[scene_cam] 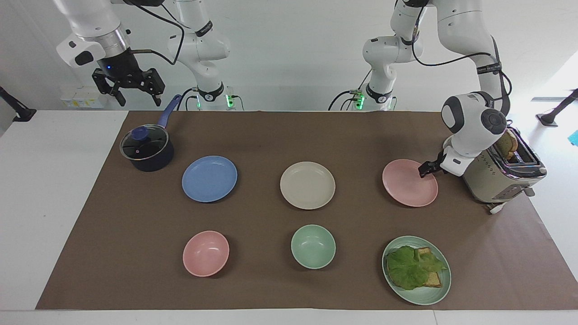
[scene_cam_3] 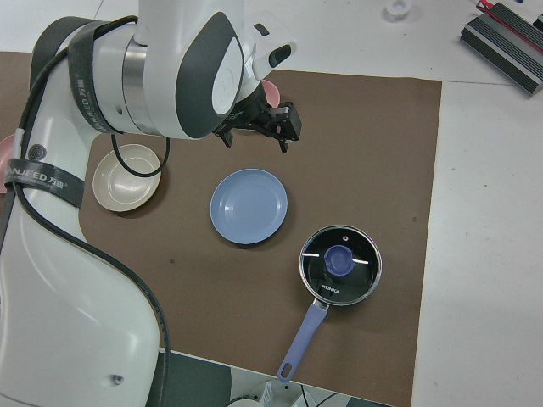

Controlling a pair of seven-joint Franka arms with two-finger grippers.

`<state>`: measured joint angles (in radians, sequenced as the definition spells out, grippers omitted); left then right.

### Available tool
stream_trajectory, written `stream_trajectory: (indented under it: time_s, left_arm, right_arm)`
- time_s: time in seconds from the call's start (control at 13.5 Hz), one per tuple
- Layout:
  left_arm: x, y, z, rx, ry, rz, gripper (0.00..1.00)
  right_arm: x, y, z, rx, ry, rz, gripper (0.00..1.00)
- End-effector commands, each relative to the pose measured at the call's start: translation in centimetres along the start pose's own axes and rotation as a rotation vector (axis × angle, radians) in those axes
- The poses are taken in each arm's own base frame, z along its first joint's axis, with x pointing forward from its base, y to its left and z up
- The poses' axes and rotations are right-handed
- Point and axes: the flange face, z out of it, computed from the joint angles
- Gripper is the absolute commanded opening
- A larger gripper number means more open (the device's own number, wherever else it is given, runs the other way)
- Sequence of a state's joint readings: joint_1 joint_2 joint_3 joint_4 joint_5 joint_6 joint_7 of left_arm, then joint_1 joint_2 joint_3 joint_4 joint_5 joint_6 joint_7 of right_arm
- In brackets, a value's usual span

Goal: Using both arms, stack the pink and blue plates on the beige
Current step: 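Reach the left gripper to the rim of the pink plate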

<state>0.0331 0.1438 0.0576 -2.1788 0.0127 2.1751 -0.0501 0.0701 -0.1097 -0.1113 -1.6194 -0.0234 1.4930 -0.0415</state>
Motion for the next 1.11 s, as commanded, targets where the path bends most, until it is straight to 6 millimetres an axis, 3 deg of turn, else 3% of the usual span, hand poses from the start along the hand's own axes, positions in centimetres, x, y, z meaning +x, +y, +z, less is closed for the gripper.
stream_trajectory:
  time_s: [0.0, 0.07, 0.15, 0.22, 0.52, 1.04]
  left_arm:
    - [-0.4, -0.1, 0.0, -0.012, 0.007, -0.072, 0.64]
    - [-0.4, -0.1, 0.0, -0.012, 0.008, -0.091, 0.31]
    - [-0.4, 0.0, 0.1, -0.011, 0.005, -0.088, 0.04]
    - [-0.4, 0.0, 0.0, -0.011, 0.005, -0.086, 0.00]
    - [-0.4, 0.5, -0.7, -0.023, -0.023, -0.092, 0.00]
    - [0.0, 2.5, -10.6, -0.163, -0.116, -0.113, 0.00]
  right_arm:
    - [0.0, 0.1, -0.2, 0.001, 0.003, 0.009, 1.00]
    - [0.1, 0.1, -0.1, 0.001, 0.001, 0.009, 1.00]
    - [0.0, 0.1, -0.2, 0.001, 0.003, 0.009, 1.00]
    - [0.1, 0.1, -0.1, 0.001, 0.001, 0.009, 1.00]
    - [0.0, 0.2, -0.2, 0.002, 0.003, 0.011, 1.00]
    - [0.0, 0.1, -0.2, 0.001, 0.003, 0.008, 1.00]
